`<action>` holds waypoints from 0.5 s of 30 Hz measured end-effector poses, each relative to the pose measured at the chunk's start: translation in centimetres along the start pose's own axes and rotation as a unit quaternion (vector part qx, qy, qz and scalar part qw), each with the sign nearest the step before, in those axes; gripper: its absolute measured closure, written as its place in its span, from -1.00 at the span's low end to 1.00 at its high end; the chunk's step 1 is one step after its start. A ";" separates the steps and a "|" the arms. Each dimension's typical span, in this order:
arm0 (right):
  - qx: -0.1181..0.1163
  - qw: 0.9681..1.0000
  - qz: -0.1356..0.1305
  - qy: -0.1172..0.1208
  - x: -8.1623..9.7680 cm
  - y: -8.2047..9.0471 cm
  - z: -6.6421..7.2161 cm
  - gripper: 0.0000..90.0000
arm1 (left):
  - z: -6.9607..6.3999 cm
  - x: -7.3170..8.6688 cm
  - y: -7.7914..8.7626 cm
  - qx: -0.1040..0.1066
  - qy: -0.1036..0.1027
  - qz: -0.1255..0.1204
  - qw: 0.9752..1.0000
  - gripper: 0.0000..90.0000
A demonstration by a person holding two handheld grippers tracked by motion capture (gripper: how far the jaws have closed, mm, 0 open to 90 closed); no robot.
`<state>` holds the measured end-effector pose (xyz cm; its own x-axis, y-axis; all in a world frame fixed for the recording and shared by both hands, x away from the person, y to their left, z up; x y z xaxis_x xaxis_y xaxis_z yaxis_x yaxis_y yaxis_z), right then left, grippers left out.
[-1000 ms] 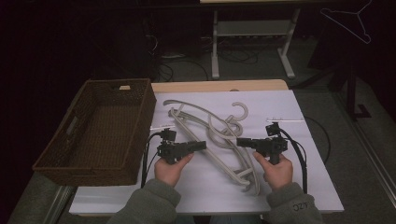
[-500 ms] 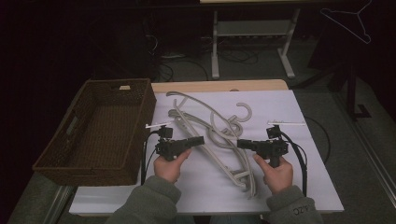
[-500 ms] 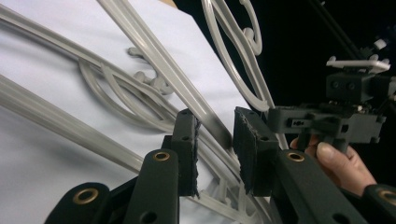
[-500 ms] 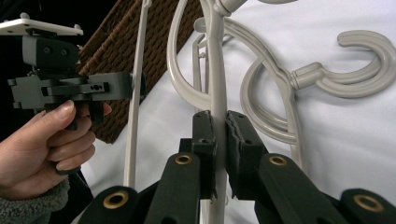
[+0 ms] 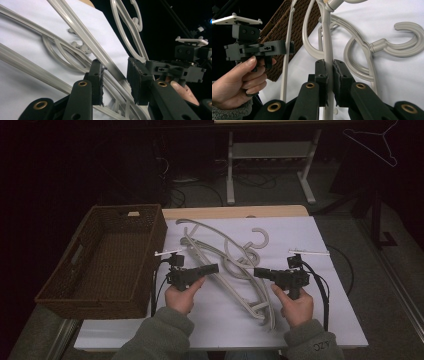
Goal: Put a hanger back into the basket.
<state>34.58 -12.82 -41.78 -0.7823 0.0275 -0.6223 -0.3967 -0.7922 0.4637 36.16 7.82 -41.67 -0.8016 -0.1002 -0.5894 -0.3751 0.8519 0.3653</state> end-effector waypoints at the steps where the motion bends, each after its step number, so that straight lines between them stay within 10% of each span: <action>1: 0.000 1.000 0.000 0.000 0.0 0.0 0.0 0.82 | 0.0 0.0 0.0 0.000 0.000 0.000 1.000 0.48; 15: 0.004 1.000 0.025 0.004 0.9 -1.0 0.5 0.81 | 0.1 -0.7 0.9 0.017 0.027 -0.012 0.999 0.70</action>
<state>34.07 -11.73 -42.48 -0.7976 -0.0173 -0.6029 -0.3603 -0.7880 0.4993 36.43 8.70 -40.99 -0.8165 -0.1484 -0.5579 -0.3797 0.8659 0.3255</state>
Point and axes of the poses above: each handheld gripper's, and its own axes: y roughly backward along the jaws, x roughly out of its underside, z roughly to its left, the point moved 8 cm from there along -y, roughly forward along the jaws, and after that the axes turned 4 degrees about z, right-handed, at the moved point
